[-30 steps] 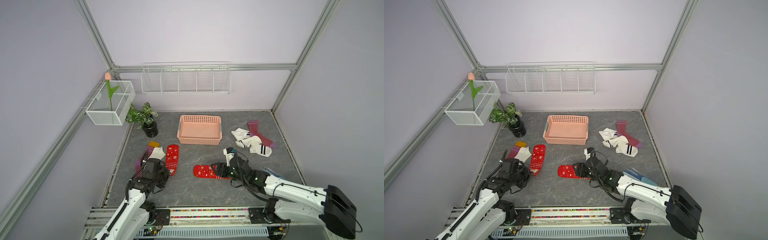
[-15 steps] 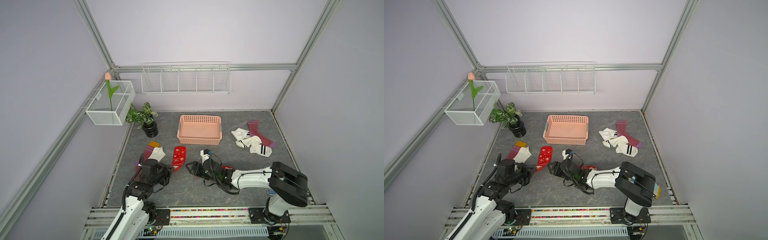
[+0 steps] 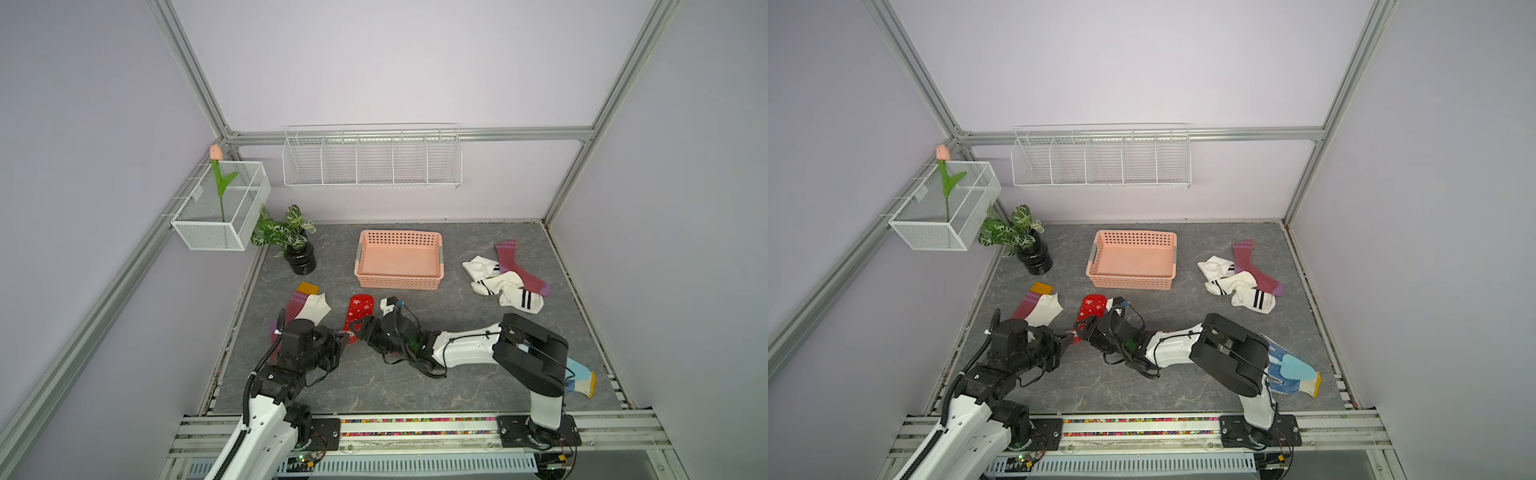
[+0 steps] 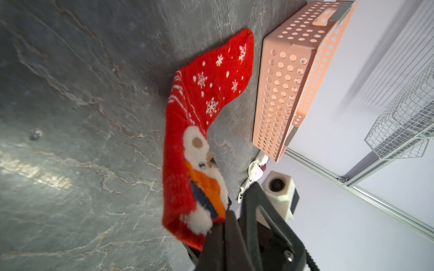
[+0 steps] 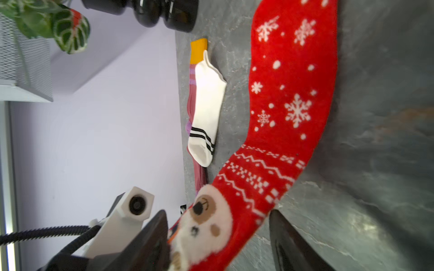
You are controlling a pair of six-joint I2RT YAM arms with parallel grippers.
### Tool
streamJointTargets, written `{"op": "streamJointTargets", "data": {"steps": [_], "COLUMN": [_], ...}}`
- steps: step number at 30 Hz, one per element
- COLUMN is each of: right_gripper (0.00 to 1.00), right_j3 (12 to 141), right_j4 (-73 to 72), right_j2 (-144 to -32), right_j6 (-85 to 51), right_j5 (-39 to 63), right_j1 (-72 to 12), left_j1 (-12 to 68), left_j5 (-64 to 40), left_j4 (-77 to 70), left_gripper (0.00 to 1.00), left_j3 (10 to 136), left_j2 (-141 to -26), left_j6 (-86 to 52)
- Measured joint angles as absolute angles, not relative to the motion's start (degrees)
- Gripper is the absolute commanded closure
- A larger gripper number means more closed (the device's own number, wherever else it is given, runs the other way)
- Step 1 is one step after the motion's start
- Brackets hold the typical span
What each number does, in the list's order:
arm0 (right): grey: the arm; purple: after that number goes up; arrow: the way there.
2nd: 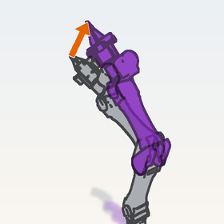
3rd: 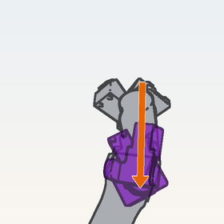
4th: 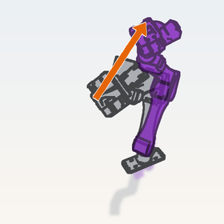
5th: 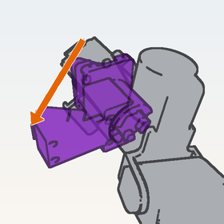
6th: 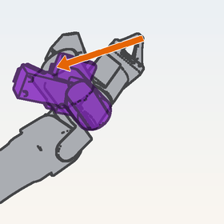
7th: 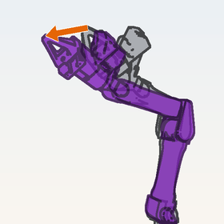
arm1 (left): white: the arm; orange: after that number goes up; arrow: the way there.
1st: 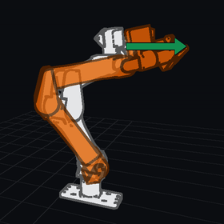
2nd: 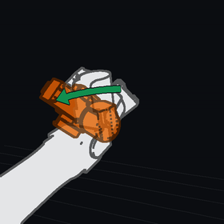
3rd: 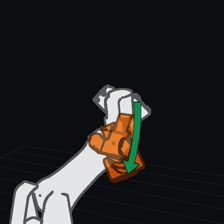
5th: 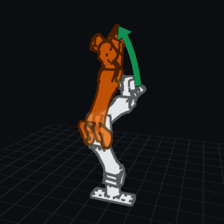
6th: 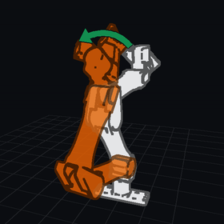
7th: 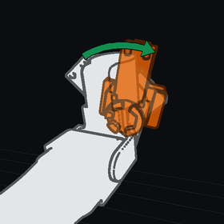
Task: Place the socks together as a pair
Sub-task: Pick up the sock from the center of the board.
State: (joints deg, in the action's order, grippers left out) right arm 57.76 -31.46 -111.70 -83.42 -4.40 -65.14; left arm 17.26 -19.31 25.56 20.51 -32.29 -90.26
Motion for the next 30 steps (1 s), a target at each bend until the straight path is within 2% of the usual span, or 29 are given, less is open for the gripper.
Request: {"op": "streamJointTargets", "data": {"steps": [3,8,12,13,14,15,16,18,19,21,27,30], "right_gripper": [0.3,0.36,0.61,0.72,0.79,0.87,0.91,0.93,0.93,0.93,0.93,0.93], "right_j3": [57.8,58.2,59.8,60.3,60.7,61.1,61.4,61.5,61.5,61.5,61.4,61.4], "right_j4": [-30.7,-30.2,-29.8,-29.9,-29.9,-30.0,-29.9,-29.8,-29.6,-29.3,-23.1,-17.4], "right_j2": [-112.3,-112.4,-112.7,-112.8,-113.0,-113.4,-113.6,-113.8,-113.8,-113.8,-111.9,-109.5], "right_j6": [-85.0,-86.0,-86.4,-86.2,-86.0,-85.9,-85.5,-84.7,-83.9,-82.0,-72.0,-65.8], "right_j5": [-4.2,-4.1,-3.4,-3.1,-2.9,-2.5,-2.1,-0.9,-0.2,1.6,12.7,17.9], "right_j1": [-65.1,-65.1,-64.9,-64.8,-64.6,-64.4,-64.1,-63.3,-62.7,-61.4,-54.9,-51.1], "left_j1": [17.3,17.4,17.4,17.4,17.4,17.4,17.4,17.4,17.4,17.4,17.4,17.4], "left_j5": [-19.3,-18.8,-18.5,-18.5,-18.4,-18.4,-18.4,-18.5,-18.5,-18.3,-14.8,-13.3], "left_j4": [25.6,27.0,27.6,27.7,27.8,27.9,28.0,28.4,28.9,30.8,36.6,36.5], "left_gripper": [1.0,1.0,1.0,0.91,0.76,0.54,0.39,0.17,0.11,0.07,0.06,0.06], "left_j3": [20.5,20.5,20.5,20.5,20.5,20.5,20.5,20.8,21.5,23.9,37.1,39.2], "left_j2": [-31.7,-28.6,-26.2,-25.8,-25.6,-25.6,-25.8,-26.6,-27.5,-29.9,-38.0,-40.7], "left_j6": [-90.4,-90.5,-90.9,-91.0,-91.1,-90.8,-90.7,-89.5,-88.3,-85.3,-73.9,-70.0]}}
